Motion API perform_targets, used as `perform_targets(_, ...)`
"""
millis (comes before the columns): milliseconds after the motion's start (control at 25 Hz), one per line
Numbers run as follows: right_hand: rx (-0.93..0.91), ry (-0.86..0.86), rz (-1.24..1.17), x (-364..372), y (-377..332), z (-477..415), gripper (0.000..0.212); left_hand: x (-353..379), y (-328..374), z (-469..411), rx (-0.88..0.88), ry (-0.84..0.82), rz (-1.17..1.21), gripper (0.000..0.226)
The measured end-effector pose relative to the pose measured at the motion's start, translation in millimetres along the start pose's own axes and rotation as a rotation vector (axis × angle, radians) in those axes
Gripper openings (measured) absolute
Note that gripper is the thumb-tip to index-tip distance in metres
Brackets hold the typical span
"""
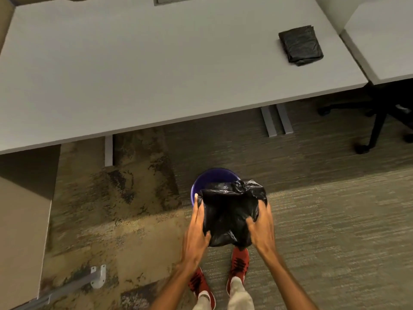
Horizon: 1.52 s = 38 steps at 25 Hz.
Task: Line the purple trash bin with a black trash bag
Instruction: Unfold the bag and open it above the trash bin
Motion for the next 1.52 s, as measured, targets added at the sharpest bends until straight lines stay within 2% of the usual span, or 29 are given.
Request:
perform_targets(80, 0.036, -0.006, 0.002, 6.2, 15.5, -14.4, 0.049, 2.8, -27.4, -10.3, -0.064, -0.015, -0.024, 0.105)
perform_targets(200, 0.035, -0.069, 0.016, 18.2, 25.5, -49.2, 0.070, -0.9, -59.3, -38.7, -0.126, -0.047, -0.099, 0.126)
perform_targets(360, 0.037, -0.198, 0.041, 27.8, 37.5, -102.8, 0.100, -8.9, -90.0, -77.5, -0.141, -0.102, -0.206, 0.130)
perform_targets(560, 0.020, -0.210, -0.025, 20.2, 51.2, -143.7, 0.113, -14.7, -108.9, -104.5, -0.070, -0.164, -0.212, 0.127)
perform_targets(640, 0.026, -0.225, -0.065, 23.5, 51.5, -146.8, 0.116, -15.7, -110.1, -110.5, -0.031, -0.142, -0.124, 0.116)
perform_targets(680, 0.031, -0.226, -0.075, 25.0, 51.1, -146.0, 0.114, -18.4, -111.5, -112.6, -0.017, -0.097, -0.054, 0.103)
perform_targets(840, 0.124, -0.180, -0.151, 40.9, 73.5, -142.3, 0.095, -17.5, -140.3, -113.2, -0.094, 0.140, 0.198, 0.031)
perform_targets(920, 0.105, -0.157, -0.153, 53.0, 85.0, -145.8, 0.083, -4.3, -162.6, -115.3, -0.188, 0.199, 0.279, 0.024)
perform_targets(1040, 0.119, -0.134, -0.212, 72.7, 107.0, -154.2, 0.062, 17.7, -193.4, -122.7, -0.327, 0.236, 0.343, 0.032)
perform_targets(1120, 0.213, -0.115, -0.284, 83.7, 127.7, -158.2, 0.045, 35.0, -206.8, -125.9, -0.405, 0.193, 0.342, 0.048)
perform_targets(1200, 0.296, -0.123, -0.358, 94.7, 145.1, -162.7, 0.038, 52.3, -213.7, -132.3, -0.445, 0.139, 0.327, 0.067)
perform_targets(1280, 0.343, -0.134, -0.379, 101.0, 158.7, -166.2, 0.047, 66.6, -215.6, -137.7, -0.469, 0.093, 0.307, 0.081)
perform_targets(1440, 0.365, -0.182, -0.393, 96.2, 150.7, -166.5, 0.086, 80.3, -206.7, -150.3, -0.473, -0.030, 0.224, 0.101)
perform_targets(1520, 0.369, -0.213, -0.426, 85.6, 137.9, -164.5, 0.091, 70.8, -192.5, -159.5, -0.427, -0.052, 0.200, 0.107)
Point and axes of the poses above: each hand's wrist, its own z-axis away from the middle knuckle, its own x-axis out of the palm, y = z × x, the point moved 10 cm from there along -z, towards the middle knuckle, and after that the axes turned 2 degrees about x, right-handed, at the moved point
